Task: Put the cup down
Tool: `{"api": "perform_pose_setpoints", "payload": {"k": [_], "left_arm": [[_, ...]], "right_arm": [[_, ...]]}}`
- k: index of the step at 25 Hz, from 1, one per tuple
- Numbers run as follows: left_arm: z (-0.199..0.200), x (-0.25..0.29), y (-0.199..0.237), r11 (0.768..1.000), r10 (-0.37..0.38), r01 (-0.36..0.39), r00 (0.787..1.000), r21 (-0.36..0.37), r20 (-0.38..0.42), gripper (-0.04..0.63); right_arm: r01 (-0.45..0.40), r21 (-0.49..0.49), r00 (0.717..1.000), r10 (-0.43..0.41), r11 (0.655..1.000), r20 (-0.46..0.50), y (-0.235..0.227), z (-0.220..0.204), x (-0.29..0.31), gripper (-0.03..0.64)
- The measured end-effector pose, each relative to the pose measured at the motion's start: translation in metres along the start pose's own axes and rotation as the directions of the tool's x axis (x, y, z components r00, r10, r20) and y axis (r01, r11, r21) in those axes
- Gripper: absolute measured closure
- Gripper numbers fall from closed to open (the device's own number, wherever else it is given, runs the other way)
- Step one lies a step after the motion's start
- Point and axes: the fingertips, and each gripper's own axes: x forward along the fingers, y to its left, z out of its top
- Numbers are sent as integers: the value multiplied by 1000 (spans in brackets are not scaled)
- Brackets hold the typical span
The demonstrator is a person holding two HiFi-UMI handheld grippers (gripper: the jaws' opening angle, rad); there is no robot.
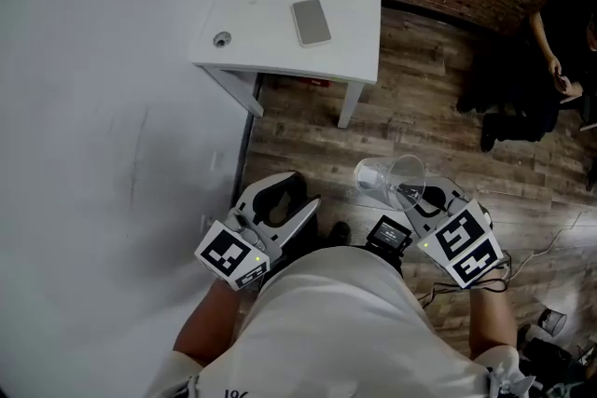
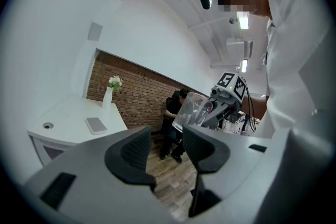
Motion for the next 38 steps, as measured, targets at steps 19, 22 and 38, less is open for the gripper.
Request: {"api": "perform_pose_setpoints", "payload": {"k": [19, 22, 38], "left_arm": [[50, 49, 197, 992, -122, 122, 992, 6, -13, 414], [46, 34, 189, 993, -121, 121, 993, 8, -9, 414], [35, 54, 192, 997, 3, -2, 1000, -71, 15, 414]], "right_arm": [[82, 97, 996, -80, 992, -28, -102, 126, 103, 591], [91, 89, 996, -89, 992, -26, -89, 128, 101, 591], [2, 10, 999, -1, 1000, -43, -122, 123, 112, 591]]}}
